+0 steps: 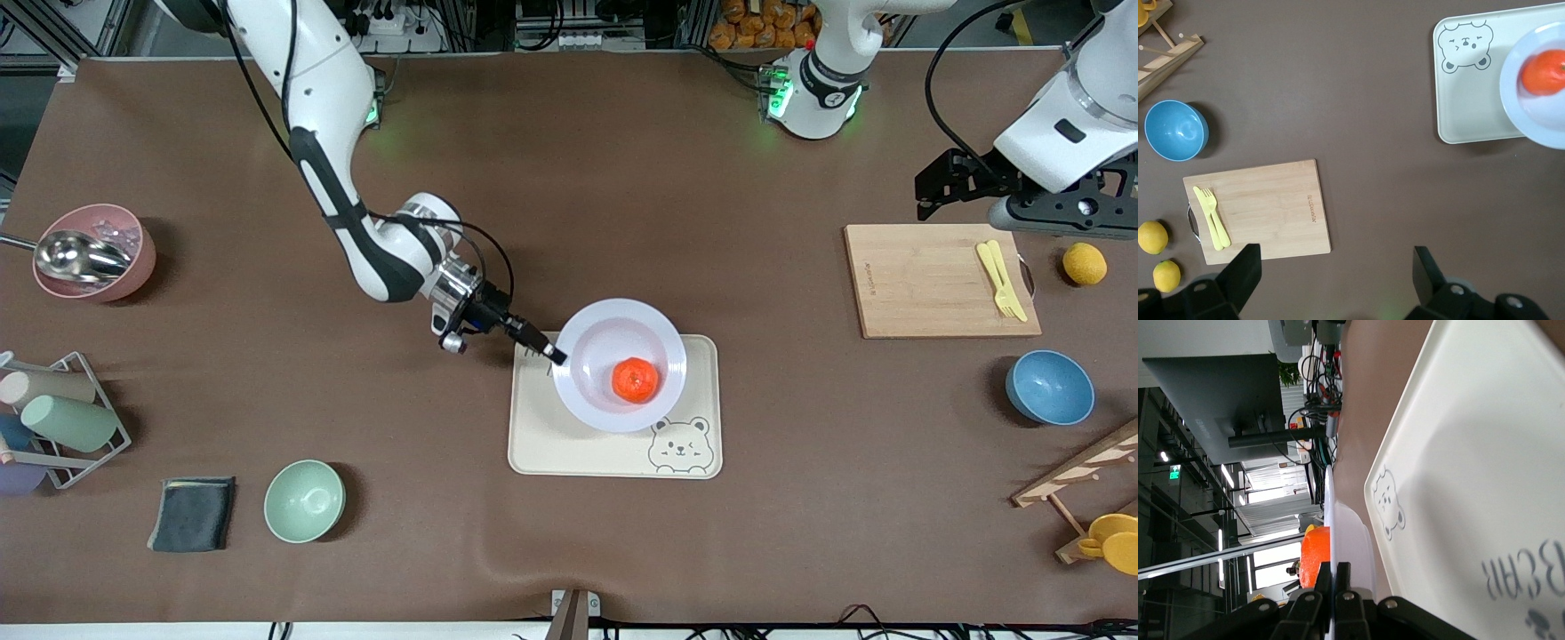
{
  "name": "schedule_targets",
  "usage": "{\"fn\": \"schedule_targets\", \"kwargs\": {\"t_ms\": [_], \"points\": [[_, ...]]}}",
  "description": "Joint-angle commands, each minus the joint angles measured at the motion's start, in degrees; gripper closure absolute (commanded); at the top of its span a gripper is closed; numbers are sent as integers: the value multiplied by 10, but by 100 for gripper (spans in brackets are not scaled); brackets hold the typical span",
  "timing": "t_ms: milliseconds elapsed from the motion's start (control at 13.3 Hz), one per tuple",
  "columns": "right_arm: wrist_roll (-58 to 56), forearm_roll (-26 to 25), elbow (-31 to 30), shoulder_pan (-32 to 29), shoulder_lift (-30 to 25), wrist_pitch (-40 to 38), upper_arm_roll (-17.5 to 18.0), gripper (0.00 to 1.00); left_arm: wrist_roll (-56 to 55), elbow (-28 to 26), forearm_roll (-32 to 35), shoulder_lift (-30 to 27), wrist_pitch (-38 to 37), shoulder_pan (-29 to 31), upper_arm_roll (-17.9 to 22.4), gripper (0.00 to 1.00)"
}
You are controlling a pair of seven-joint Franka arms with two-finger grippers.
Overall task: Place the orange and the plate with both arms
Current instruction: 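Slide the plate with the orange onto the bear tray with the right gripper, then release the plate rim and open the right gripper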
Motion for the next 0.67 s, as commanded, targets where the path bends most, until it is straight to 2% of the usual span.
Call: {"fn": "schedule_targets", "kwargs": {"t_ms": [0,225,599], "points": [[-25,13,67,-19,58,30,7,100,3,4,-13,-3,-2,3,-2,0],[-31,9,88,-18,85,39,7,100,3,4,-14,-3,-2,3,-1,0],[-29,9,95,-19,91,42,6,100,3,4,-14,-3,-2,3,-1,0]]}}
